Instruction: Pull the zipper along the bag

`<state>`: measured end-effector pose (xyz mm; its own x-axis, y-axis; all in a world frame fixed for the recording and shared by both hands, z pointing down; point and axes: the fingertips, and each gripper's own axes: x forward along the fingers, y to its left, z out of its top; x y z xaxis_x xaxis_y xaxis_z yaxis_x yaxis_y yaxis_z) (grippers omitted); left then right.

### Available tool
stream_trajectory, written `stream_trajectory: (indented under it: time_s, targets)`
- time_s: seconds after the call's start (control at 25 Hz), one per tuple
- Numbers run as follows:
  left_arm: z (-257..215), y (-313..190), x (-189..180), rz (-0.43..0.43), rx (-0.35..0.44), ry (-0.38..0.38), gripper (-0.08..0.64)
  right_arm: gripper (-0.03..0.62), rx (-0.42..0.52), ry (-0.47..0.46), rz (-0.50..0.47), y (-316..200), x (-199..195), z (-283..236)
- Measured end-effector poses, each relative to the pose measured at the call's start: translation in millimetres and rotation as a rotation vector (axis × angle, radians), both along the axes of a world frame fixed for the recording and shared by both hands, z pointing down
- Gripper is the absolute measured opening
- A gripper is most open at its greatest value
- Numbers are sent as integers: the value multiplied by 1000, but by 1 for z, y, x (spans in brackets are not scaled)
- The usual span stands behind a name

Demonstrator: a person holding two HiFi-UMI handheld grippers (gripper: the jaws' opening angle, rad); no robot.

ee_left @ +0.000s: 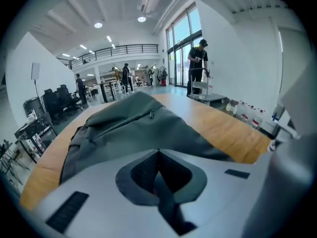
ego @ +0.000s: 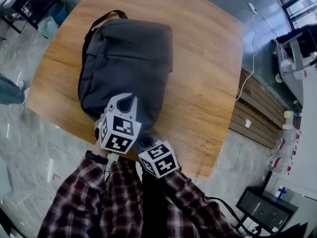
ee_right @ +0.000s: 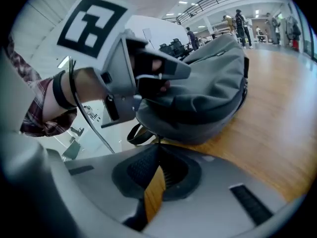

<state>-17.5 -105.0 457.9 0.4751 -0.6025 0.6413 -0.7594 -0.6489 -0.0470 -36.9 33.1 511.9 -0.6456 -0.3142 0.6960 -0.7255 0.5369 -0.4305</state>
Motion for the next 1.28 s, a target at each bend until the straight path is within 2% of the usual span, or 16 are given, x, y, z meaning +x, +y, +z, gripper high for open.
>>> stream_trajectory:
  time_s: [0.16,0.52,0.68,0.88,1.08,1.28]
  targets:
    - [23,11,-8,42,39,50,10,12,41,47,-39,3,5,7]
    - [26,24,-2,185,38,58,10,12,250,298,-207,-16,39,11]
    - [28,29,-1,215,52,26,9,12,260,350,-143,-34,83,12]
    - [35,39,6,276,71,-26,10,12,293,415,-155,-63,107,13]
    - [38,39,11,289,54,-21,9,13,287,437,-157,-94,118,21]
    - [36,38,10,294,53,4,9,12,258,408,-102,-117,118,21]
